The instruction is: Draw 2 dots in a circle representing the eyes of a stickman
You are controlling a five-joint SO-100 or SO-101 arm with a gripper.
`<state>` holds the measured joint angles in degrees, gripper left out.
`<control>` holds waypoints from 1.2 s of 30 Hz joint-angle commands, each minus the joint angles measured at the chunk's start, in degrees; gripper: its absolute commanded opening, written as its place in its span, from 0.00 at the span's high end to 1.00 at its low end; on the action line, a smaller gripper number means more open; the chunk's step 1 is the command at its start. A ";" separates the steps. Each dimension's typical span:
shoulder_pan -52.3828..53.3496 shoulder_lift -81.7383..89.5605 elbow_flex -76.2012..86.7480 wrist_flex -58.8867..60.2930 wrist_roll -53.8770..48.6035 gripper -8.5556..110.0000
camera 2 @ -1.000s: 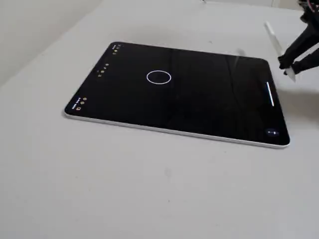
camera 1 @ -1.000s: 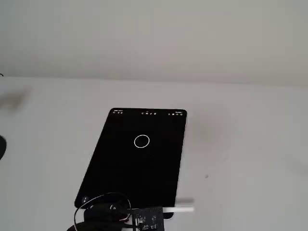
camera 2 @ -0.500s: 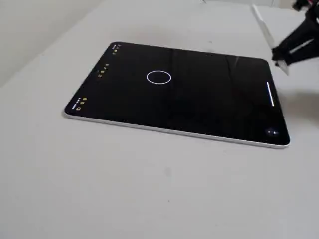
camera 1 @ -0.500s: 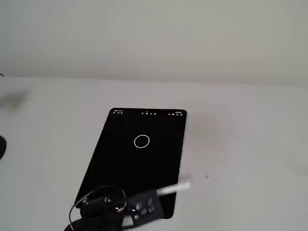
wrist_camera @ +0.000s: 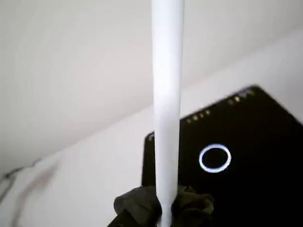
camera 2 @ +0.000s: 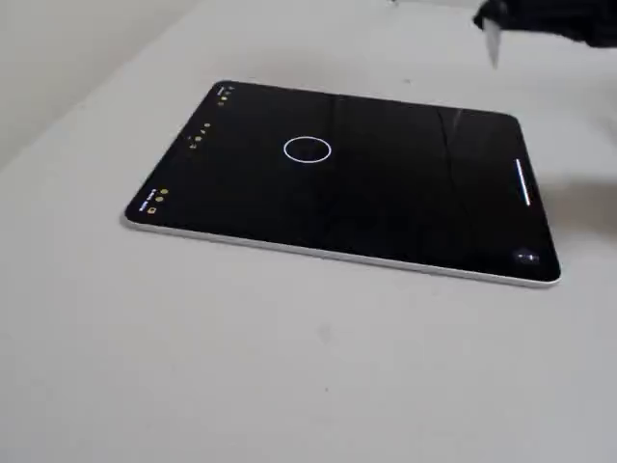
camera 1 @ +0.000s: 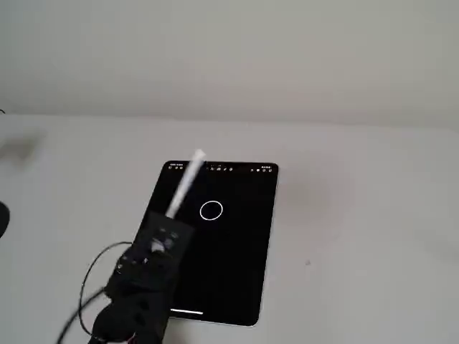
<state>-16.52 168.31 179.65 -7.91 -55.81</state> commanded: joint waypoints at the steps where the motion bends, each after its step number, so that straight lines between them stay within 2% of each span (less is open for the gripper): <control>1: 0.00 -40.25 -14.77 -33.93 -6.86 0.93; 7: 1.67 -70.66 -32.08 -50.27 -12.13 0.93; 14: 3.16 -88.59 -48.25 -50.80 -14.15 0.93; 23: 4.39 -97.73 -57.04 -50.19 -15.03 0.93; 36: 5.80 -102.92 -59.06 -49.57 -18.11 0.93</control>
<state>-12.30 65.04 124.45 -56.07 -72.77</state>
